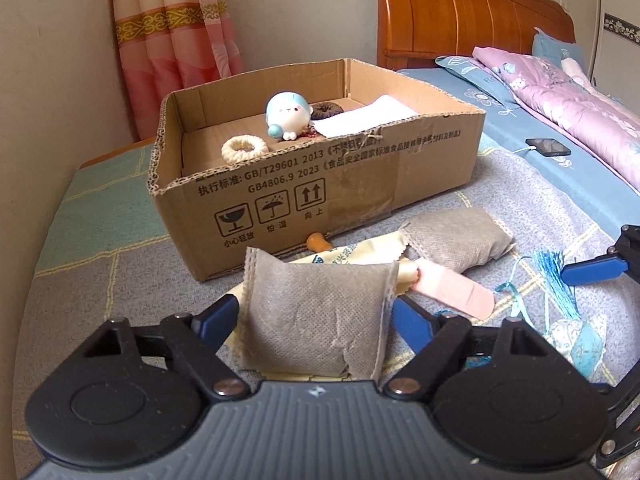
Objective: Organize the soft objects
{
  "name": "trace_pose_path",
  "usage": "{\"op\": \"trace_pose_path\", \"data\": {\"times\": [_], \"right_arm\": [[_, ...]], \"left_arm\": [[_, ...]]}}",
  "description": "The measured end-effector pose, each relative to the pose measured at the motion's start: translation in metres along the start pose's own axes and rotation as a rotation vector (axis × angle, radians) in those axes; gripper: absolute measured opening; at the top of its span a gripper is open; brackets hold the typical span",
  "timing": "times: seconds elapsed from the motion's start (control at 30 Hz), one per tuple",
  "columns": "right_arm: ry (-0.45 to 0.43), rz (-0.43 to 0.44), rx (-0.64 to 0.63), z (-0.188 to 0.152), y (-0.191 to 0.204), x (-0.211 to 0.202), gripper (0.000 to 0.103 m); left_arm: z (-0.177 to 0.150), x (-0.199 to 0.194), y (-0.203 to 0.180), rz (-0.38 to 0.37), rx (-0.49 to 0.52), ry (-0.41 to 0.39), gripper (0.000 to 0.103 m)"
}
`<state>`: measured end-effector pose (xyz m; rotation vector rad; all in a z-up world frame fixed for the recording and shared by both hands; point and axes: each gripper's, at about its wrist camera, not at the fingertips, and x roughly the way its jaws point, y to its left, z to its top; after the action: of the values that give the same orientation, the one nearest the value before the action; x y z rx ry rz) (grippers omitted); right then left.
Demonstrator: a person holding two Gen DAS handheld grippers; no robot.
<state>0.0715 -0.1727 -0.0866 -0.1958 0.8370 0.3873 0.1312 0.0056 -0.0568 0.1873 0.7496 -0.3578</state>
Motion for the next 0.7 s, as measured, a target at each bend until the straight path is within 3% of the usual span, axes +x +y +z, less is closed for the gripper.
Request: {"op": "trace_pose_path", "data": {"times": [0.17,0.37,0.5,0.6,0.67,0.7], "right_arm": [[-0.006,-0.001,0.000,0.000,0.001,0.000,0.103],[-0.008,-0.001,0.001,0.000,0.001,0.000,0.103],[-0.008,-0.001,0.000,0.000,0.001,0.000,0.103],[-0.009,-0.001,0.001,0.000,0.001,0.000,0.103],[-0.010,-0.002,0.002,0.001,0.001,0.000,0.103],[-0.010,-0.002,0.001,0.000,0.001,0.000,0.103]], "left_arm": [[0.000,0.001,-0.004,-0.004,0.021,-0.002,0.062],[0.001,-0.008,-0.007,-0.001,0.026,-0.002,0.050],[-0.002,-0.024,-0.005,-0.007,0.023,0.021,0.050],[-0.007,-0.041,-0.005,-0.046,0.041,0.042,0.059],[-0.010,-0.046,-0.005,-0.057,0.047,0.061,0.079],[-0.012,-0.046,-0.006,-0.053,0.050,0.063,0.082]]}}
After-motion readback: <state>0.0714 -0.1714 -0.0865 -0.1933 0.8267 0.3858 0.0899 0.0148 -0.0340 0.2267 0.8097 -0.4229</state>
